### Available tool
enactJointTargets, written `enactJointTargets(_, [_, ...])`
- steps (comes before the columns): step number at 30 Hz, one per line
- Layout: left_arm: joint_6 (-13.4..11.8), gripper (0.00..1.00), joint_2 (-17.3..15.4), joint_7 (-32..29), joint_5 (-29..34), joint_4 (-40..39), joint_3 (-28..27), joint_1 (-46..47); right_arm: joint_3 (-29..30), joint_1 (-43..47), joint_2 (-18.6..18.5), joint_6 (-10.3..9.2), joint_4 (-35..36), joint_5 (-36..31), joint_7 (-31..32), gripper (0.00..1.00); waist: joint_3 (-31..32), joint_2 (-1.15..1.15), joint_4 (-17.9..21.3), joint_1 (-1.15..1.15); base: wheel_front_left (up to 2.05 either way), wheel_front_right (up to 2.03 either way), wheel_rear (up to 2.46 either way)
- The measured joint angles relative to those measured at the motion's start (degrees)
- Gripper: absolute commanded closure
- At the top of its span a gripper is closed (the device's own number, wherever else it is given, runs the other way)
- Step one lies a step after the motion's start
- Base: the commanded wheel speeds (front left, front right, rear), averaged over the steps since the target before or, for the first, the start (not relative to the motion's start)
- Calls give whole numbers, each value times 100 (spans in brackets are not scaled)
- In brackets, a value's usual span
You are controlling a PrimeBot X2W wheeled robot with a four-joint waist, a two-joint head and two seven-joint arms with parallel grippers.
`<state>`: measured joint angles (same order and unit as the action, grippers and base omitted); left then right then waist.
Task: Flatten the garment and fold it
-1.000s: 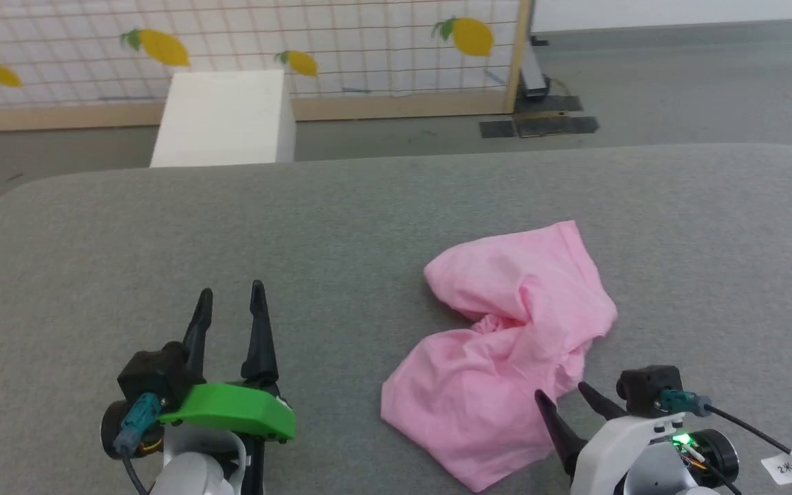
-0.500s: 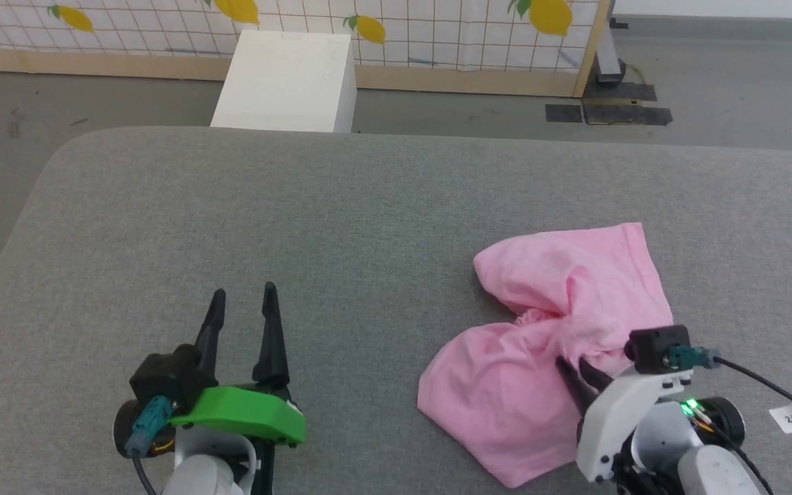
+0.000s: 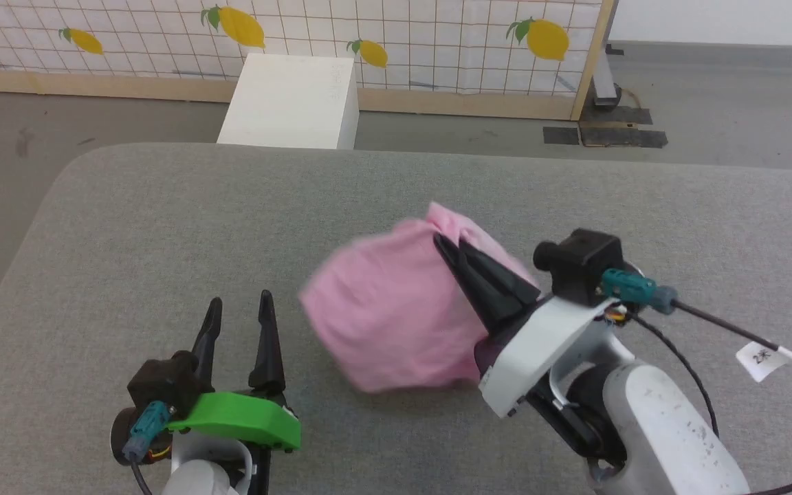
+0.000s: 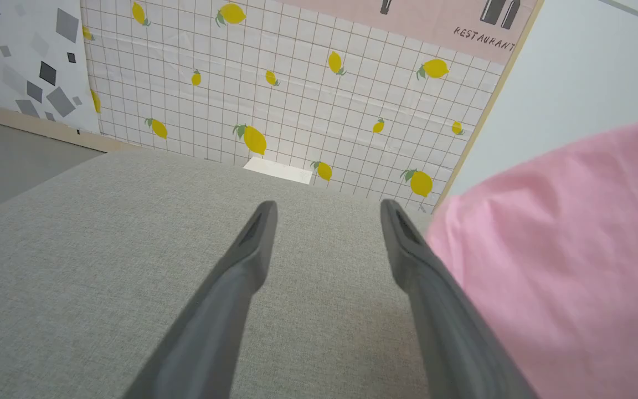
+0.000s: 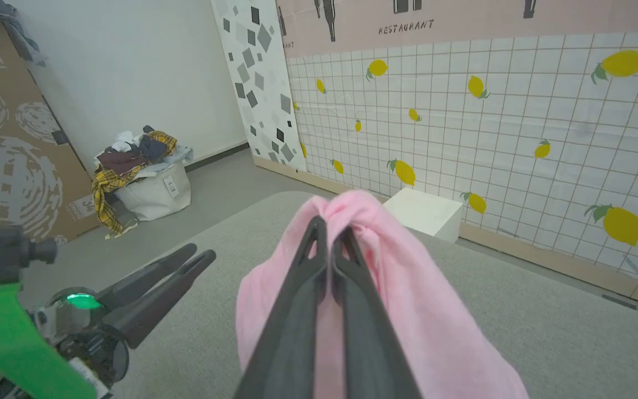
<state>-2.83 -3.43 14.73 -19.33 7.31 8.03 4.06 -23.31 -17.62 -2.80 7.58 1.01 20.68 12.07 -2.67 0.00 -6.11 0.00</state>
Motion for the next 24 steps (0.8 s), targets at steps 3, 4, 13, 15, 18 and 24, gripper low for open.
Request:
enactJointTargets(3, [1,0,5,0,22,-11,-18,-3,30,-92,3,0,130,108,-130,100,-1,0,-18,0,0,0,0])
enactJointTargets(4, [1,0,7,0,22,-16,-30,-7,109,-87,-13,0,131,115,-122,100,-6,0,-23,0,0,0,0])
enactJointTargets(13, [1,0,19,1,27,-35,-97,-53,2221,967,-393,-1,-1065,-989,1024,98,-44,0,17,0,0,0,0])
enactJointTargets(15, [8,0,22,0,29,-32,-88,-53,2744,1101,-304,-1,-1199,-1302,1071,36,-44,0,32,0,0,0,0])
enactJointTargets(18, [19,0,24,0,29,-30,-87,-53,3187,1270,-140,-1,-1139,-1488,980,0,-40,0,63,0,0,0,0])
enactJointTargets(24, [24,0,29,1,38,-30,-111,-54,2721,1718,-90,-2,-234,-1750,105,0,-12,0,168,0,0,0,0])
